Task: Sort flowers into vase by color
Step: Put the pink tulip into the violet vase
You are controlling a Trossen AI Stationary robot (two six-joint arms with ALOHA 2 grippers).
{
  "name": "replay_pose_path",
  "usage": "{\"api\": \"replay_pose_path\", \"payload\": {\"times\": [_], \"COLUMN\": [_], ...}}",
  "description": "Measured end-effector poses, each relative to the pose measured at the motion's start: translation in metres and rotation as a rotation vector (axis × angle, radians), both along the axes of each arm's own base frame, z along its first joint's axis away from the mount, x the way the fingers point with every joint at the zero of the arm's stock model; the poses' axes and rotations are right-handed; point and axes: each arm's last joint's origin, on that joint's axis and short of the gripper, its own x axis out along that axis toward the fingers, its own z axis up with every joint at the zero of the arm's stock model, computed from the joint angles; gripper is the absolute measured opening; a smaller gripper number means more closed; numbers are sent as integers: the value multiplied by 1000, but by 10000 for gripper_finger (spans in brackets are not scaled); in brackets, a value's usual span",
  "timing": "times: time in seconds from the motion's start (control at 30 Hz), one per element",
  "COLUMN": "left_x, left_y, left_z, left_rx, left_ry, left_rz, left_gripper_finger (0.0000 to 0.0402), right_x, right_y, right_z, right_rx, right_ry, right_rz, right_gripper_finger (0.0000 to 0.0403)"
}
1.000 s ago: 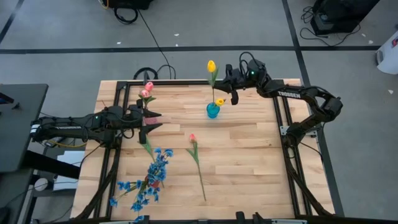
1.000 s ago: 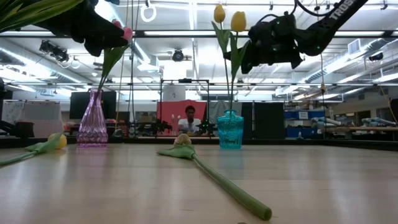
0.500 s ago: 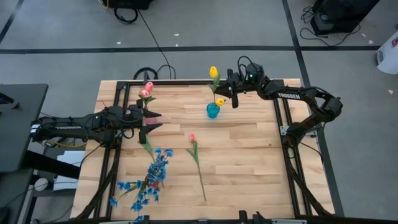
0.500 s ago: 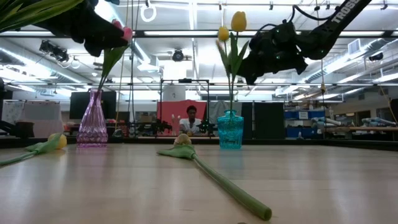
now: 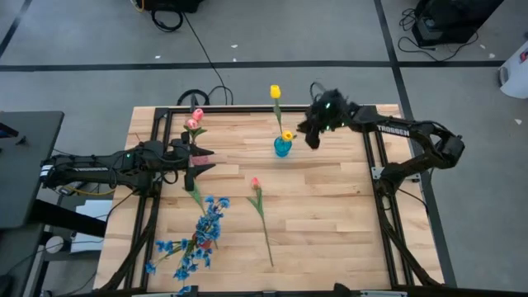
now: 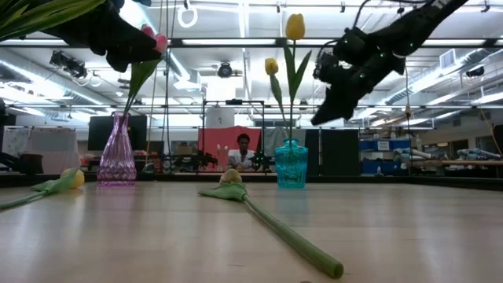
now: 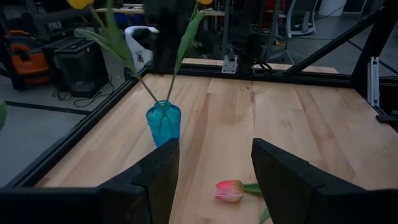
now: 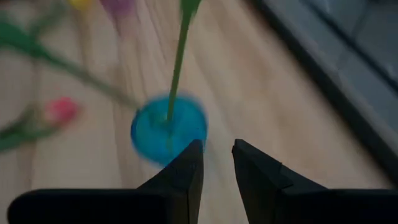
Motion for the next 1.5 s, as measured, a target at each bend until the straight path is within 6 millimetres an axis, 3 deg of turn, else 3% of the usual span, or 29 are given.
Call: {"api": "replay_pose_path", "payload": {"times": [0.13,0.37,0.6,0.77,1.07,1.23,1.5], "left_x": [0,-1,-2,-2,-9,-18,-20], "left_y": [0,2,2,1,-2,-3,-3], "left_z": [0,-1,-1,-4,4,13,10], "left_rx": [5,17,43,25,-62,-80,-117], "left_ry": [1,9,22,49,22,33,66], "left_rz": [13,76,81,47,-47,-42,-32], "left_gripper_finger": [207,207,207,207,207,207,207], "right_x": [8,31,43,55,82,115,163], "right_y": [31,101,181,222,259,278,300], "right_z": [-10,-17,-16,-29,-61,-68,-71], "right_rx": [91,302,354,424,482,453,348], "right_ry": [157,223,155,95,27,39,276], "right_rz": [-105,-163,-246,-245,-255,-223,-287], "right_gripper_finger": [101,101,101,101,99,93,84]}}
